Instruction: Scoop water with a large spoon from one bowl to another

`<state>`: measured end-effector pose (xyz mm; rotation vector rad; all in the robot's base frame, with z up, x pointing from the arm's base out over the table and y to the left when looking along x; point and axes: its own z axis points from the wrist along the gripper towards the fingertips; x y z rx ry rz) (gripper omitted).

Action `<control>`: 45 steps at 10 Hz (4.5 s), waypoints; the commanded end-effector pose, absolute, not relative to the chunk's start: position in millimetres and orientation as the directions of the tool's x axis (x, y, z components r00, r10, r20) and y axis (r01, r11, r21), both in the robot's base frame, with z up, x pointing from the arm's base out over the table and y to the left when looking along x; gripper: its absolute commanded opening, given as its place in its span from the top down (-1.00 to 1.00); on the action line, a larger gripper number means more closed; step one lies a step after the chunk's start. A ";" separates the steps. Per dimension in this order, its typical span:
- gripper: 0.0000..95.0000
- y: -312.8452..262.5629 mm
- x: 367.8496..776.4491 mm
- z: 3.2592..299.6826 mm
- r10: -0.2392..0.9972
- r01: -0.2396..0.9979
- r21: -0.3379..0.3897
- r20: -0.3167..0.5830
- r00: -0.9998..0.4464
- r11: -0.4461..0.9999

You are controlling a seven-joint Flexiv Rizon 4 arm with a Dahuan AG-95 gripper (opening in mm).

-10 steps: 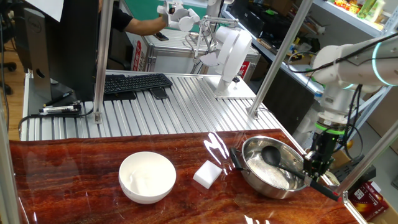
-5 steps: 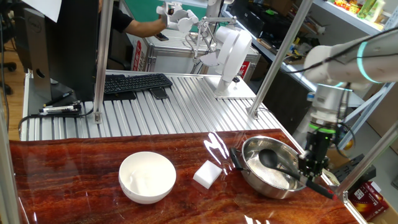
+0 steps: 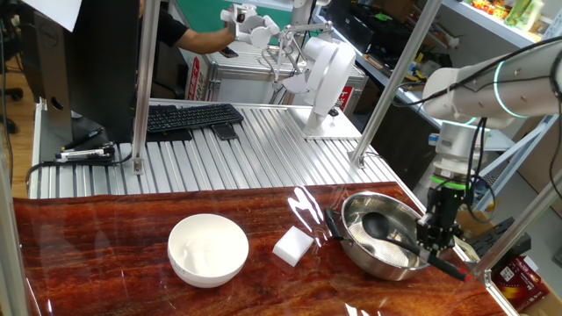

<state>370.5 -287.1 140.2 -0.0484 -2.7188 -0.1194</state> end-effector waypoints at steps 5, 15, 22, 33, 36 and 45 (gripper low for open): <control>1.00 -283.5 382.5 129.7 0.059 0.095 0.058 0.448 -0.892 0.994; 1.00 -278.5 394.3 110.7 0.105 0.148 0.049 0.495 -0.862 0.988; 1.00 -289.0 399.4 94.3 0.074 0.118 0.068 0.452 -0.889 0.991; 1.00 -297.0 386.5 113.5 0.051 0.092 0.075 0.430 -0.902 0.993; 1.00 -297.6 380.5 122.8 0.044 0.084 0.079 0.417 -0.908 0.993; 1.00 -300.8 369.9 135.4 0.029 0.064 0.086 0.355 -0.934 0.994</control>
